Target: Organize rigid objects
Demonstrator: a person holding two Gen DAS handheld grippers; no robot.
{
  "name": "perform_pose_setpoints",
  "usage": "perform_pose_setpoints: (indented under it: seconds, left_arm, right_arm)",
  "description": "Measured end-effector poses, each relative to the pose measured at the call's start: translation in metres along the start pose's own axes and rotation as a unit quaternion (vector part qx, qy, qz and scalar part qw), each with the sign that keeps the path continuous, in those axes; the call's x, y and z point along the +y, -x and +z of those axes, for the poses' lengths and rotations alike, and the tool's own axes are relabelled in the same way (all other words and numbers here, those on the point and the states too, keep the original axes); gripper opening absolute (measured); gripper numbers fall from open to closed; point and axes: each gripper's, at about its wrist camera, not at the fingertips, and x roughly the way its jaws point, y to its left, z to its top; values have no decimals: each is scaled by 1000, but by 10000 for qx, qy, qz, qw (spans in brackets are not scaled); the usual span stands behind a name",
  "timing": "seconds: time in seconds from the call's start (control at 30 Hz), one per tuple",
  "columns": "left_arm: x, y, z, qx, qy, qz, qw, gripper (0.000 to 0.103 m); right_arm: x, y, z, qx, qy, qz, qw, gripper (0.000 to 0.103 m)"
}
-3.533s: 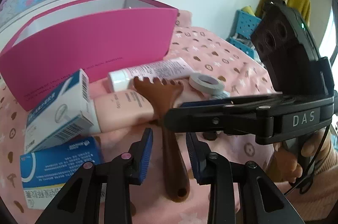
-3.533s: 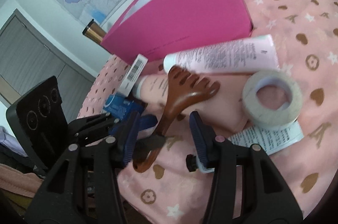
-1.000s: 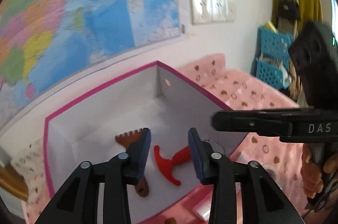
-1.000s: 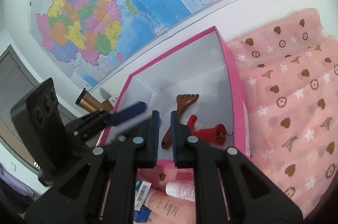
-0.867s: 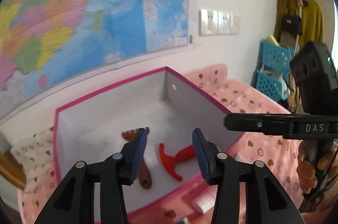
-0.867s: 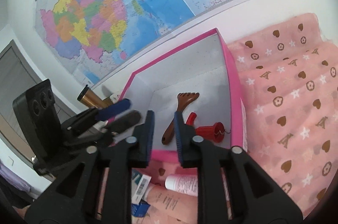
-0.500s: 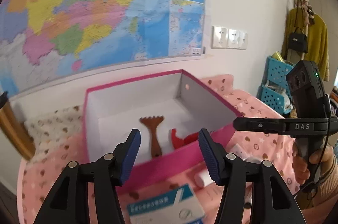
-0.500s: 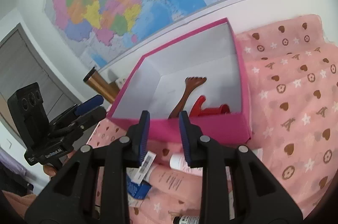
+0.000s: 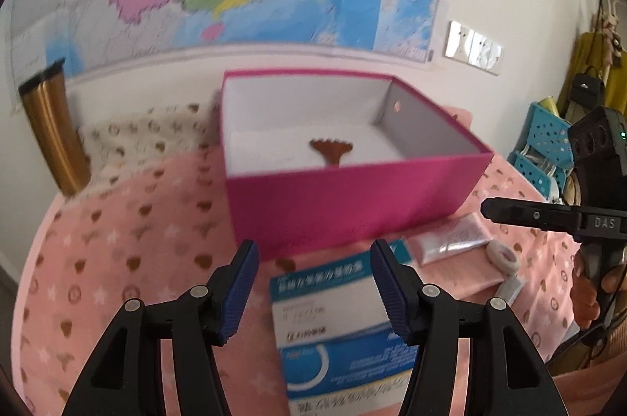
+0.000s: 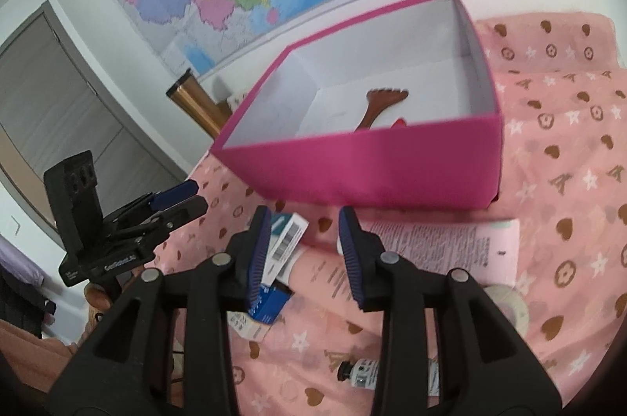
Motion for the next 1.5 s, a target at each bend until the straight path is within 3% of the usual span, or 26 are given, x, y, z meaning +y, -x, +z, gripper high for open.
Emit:
perform_pose_setpoints:
  seconds: [0.33, 0.47, 0.93, 1.0, 1.1, 1.5]
  left_arm:
    - [23, -19, -27, 520, 489, -136, 9974, 60]
    - [35, -28, -33, 748, 845, -627, 9916, 60]
    - [46, -46, -43, 1167, 1121, -1435, 9763, 60]
    - [45, -47, -42, 1169, 1084, -1463, 9763, 60]
    - [42, -44, -43, 1161, 1031, -1470, 9769, 60]
    - [27, -26, -34, 900, 823, -1144, 9859, 60]
  right_arm:
    - [13, -32, -18, 495, 130, 95, 9986, 39]
    - [25, -43, -21, 617, 317, 107, 9975, 43]
    - [32, -64, -21, 723, 378, -80, 9966, 43]
    - [33, -66, -22, 729, 407, -142, 9964, 41]
    - [34, -70, -22, 779, 438, -193, 9958, 32]
    - [35, -65, -21, 705, 461, -221, 9962, 32]
